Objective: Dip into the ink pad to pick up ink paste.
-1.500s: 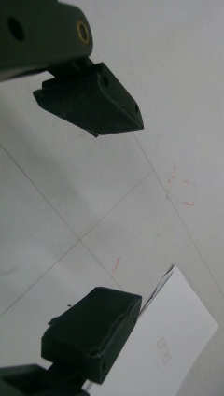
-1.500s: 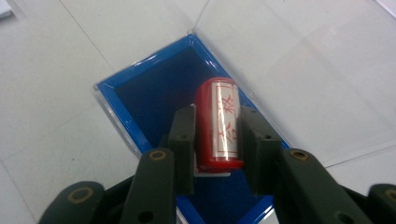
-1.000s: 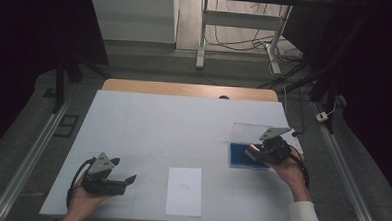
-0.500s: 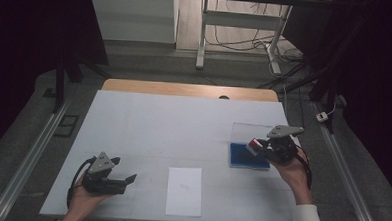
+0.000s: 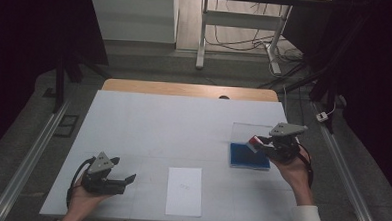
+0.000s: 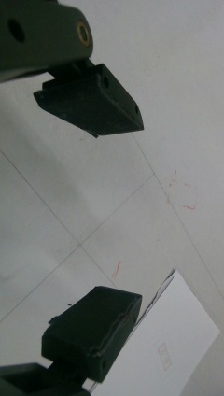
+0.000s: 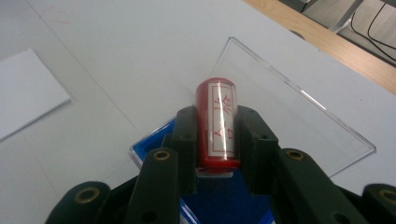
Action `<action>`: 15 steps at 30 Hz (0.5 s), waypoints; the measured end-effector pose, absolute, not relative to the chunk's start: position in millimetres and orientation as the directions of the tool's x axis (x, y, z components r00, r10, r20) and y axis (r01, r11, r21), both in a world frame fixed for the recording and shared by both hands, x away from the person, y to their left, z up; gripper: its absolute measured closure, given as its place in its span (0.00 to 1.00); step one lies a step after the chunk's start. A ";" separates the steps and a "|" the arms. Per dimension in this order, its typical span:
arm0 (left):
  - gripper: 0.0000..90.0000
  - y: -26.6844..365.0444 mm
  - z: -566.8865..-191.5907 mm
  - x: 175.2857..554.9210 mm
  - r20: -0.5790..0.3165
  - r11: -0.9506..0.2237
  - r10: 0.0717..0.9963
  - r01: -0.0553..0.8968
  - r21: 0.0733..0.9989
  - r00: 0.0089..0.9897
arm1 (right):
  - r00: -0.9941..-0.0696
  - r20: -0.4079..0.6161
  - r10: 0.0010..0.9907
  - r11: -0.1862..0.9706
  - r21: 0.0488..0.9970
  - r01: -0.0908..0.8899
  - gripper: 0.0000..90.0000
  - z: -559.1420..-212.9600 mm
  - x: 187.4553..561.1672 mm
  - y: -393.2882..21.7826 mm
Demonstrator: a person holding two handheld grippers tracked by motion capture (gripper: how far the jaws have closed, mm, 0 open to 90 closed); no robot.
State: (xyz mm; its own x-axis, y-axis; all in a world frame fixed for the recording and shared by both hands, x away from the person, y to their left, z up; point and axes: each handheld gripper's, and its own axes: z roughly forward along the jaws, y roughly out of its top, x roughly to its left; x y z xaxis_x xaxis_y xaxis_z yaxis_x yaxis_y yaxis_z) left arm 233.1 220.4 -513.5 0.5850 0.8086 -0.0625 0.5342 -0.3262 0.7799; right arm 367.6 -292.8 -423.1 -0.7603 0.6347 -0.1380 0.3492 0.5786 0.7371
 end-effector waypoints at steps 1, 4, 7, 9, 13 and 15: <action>0.18 220.5 -513.4 233.1 -0.063 -0.326 0.808 0.533 0.781 0.585 | -0.762 -0.139 0.633 0.583 0.734 0.350 0.78 -423.9 368.3 -292.1; 0.18 220.5 -513.6 233.2 -0.062 -0.327 0.809 0.535 0.779 0.585 | -0.759 -0.142 0.635 0.590 0.724 0.358 0.78 -425.0 369.0 -290.3; 0.18 220.3 -513.6 232.8 -0.061 -0.329 0.809 0.535 0.778 0.585 | -0.761 -0.139 0.634 0.607 0.698 0.378 0.77 -428.2 371.5 -287.5; 0.18 220.2 -513.6 232.5 -0.060 -0.330 0.808 0.535 0.778 0.586 | -0.760 -0.146 0.633 0.621 0.683 0.386 0.77 -430.1 372.6 -285.7; 0.18 220.5 -513.7 232.0 -0.061 -0.327 0.810 0.536 0.778 0.583 | -0.759 -0.157 0.632 0.636 0.664 0.393 0.78 -432.4 374.5 -282.9; 0.18 220.5 -514.1 231.9 -0.062 -0.326 0.811 0.537 0.778 0.582 | -0.758 -0.156 0.634 0.642 0.654 0.402 0.78 -434.4 375.8 -281.3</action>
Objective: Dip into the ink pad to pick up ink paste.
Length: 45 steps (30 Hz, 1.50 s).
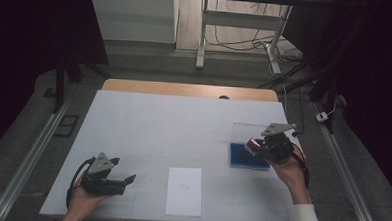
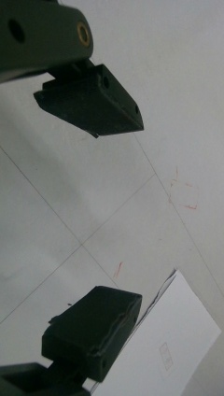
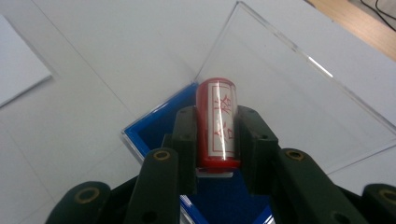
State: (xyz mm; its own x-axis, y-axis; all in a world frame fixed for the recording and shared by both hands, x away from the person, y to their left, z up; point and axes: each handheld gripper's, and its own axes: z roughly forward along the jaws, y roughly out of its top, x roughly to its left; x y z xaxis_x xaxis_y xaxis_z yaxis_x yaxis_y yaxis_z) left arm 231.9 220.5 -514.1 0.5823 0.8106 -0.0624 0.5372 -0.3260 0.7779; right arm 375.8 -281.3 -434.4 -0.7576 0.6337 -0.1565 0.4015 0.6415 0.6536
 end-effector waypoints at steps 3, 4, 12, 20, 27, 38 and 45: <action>0.18 220.9 -514.5 231.8 -0.060 -0.331 0.810 0.538 0.775 0.584 | -0.747 -0.164 0.644 0.647 0.639 0.417 0.78 -437.4 377.7 -280.3; 0.19 221.1 -514.5 231.9 -0.060 -0.331 0.810 0.538 0.775 0.584 | -0.744 -0.172 0.645 0.655 0.626 0.423 0.78 -439.3 378.8 -280.3; 0.19 219.9 -515.3 232.0 -0.057 -0.338 0.808 0.541 0.770 0.586 | -0.748 -0.170 0.642 0.674 0.590 0.444 0.78 -449.5 382.9 -279.2; 0.19 220.3 -516.3 232.5 -0.057 -0.340 0.809 0.546 0.766 0.585 | -0.757 -0.163 0.632 0.686 0.573 0.449 0.78 -456.9 385.0 -277.0; 0.19 220.3 -516.5 232.3 -0.055 -0.344 0.810 0.548 0.763 0.584 | -0.748 -0.162 0.643 0.681 0.569 0.462 0.78 -462.4 387.9 -276.0; 0.19 220.7 -517.2 232.4 -0.055 -0.345 0.810 0.550 0.761 0.584 | -0.755 -0.153 0.637 0.688 0.554 0.468 0.78 -465.4 389.6 -273.2; 0.19 220.5 -517.1 232.1 -0.054 -0.345 0.810 0.550 0.761 0.584 | -0.749 -0.133 0.649 0.677 0.551 0.488 0.78 -466.0 391.3 -275.6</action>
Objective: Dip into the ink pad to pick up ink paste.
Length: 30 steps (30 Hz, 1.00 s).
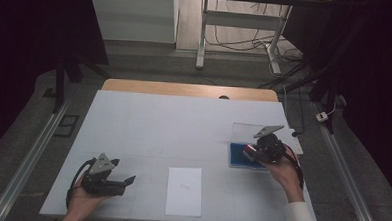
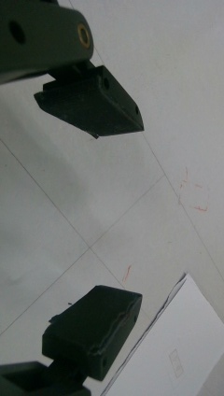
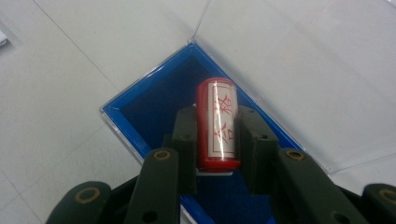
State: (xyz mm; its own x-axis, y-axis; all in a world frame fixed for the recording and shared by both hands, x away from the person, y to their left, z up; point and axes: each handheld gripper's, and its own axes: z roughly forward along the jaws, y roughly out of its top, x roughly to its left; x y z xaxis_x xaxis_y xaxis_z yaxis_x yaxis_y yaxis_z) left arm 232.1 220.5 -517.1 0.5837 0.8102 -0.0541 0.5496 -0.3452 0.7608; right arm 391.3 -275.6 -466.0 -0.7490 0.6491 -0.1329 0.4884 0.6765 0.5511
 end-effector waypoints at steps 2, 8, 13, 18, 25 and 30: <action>0.19 220.2 -517.3 232.2 -0.053 -0.346 0.811 0.551 0.759 0.583 | -0.747 -0.124 0.653 0.671 0.551 0.495 0.78 -466.2 391.8 -275.8; 0.19 220.1 -517.4 232.1 -0.053 -0.347 0.810 0.551 0.759 0.584 | -0.746 -0.136 0.652 0.681 0.537 0.497 0.78 -466.2 391.8 -273.8; 0.19 219.6 -517.6 231.9 -0.053 -0.348 0.810 0.552 0.758 0.584 | -0.744 -0.146 0.652 0.690 0.522 0.502 0.78 -466.5 391.6 -271.5; 0.19 219.3 -517.7 231.7 -0.051 -0.350 0.810 0.552 0.757 0.584 | -0.737 -0.151 0.659 0.690 0.512 0.512 0.78 -468.7 391.7 -269.8; 0.19 218.8 -517.7 231.0 -0.049 -0.353 0.810 0.553 0.755 0.585 | -0.724 -0.175 0.667 0.692 0.504 0.517 0.78 -469.8 388.8 -266.2; 0.19 219.2 -518.1 231.4 -0.050 -0.352 0.811 0.555 0.754 0.583 | -0.724 -0.158 0.671 0.683 0.511 0.522 0.78 -470.4 389.8 -268.4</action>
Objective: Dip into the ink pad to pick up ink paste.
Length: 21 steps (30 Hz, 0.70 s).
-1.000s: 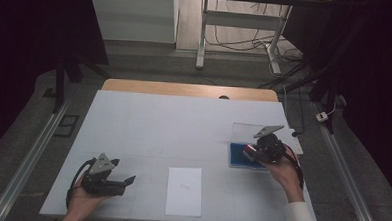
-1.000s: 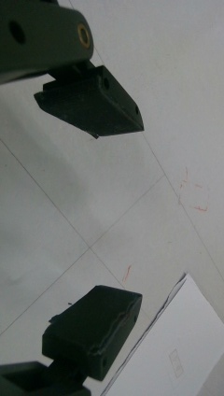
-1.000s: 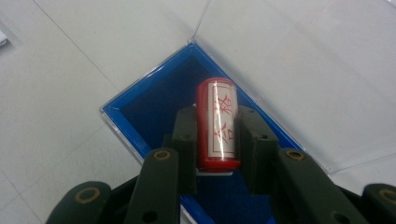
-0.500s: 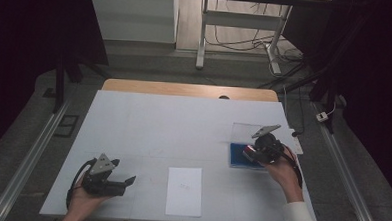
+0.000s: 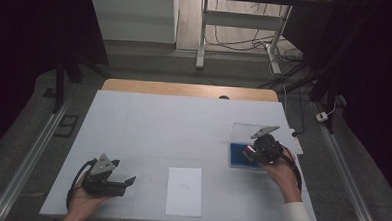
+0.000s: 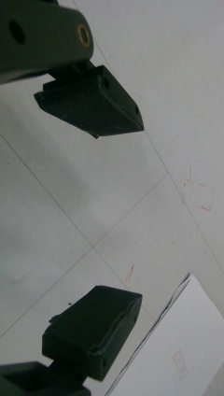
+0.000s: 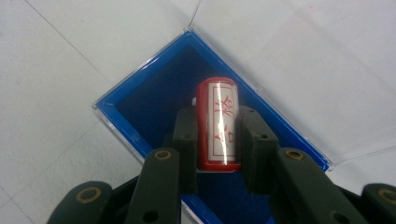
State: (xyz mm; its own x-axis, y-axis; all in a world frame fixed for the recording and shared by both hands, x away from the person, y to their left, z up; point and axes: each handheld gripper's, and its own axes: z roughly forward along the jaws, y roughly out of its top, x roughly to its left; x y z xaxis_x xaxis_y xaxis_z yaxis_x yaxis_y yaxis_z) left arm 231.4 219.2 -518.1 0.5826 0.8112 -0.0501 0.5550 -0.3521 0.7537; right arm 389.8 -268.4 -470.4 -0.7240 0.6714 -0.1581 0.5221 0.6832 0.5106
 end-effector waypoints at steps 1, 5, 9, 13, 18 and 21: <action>0.19 219.2 -518.2 231.5 -0.051 -0.351 0.812 0.555 0.754 0.582 | -0.723 -0.156 0.673 0.681 0.512 0.523 0.78 -470.6 389.9 -268.6; 0.19 219.4 -518.2 231.4 -0.051 -0.351 0.812 0.555 0.754 0.582 | -0.723 -0.162 0.671 0.684 0.511 0.520 0.78 -470.9 389.2 -268.1; 0.19 219.3 -518.1 231.2 -0.050 -0.349 0.813 0.555 0.755 0.580 | -0.720 -0.163 0.675 0.680 0.518 0.520 0.78 -471.7 388.0 -268.3; 0.19 220.5 -517.7 231.0 -0.052 -0.345 0.815 0.556 0.756 0.577 | -0.718 -0.159 0.678 0.675 0.521 0.522 0.78 -471.9 388.1 -268.9; 0.19 221.1 -518.1 231.4 -0.052 -0.344 0.817 0.558 0.755 0.575 | -0.716 -0.161 0.680 0.674 0.523 0.522 0.78 -472.1 387.6 -268.7; 0.19 221.2 -518.0 231.3 -0.051 -0.344 0.818 0.558 0.755 0.574 | -0.717 -0.165 0.678 0.677 0.521 0.520 0.78 -472.0 387.4 -268.4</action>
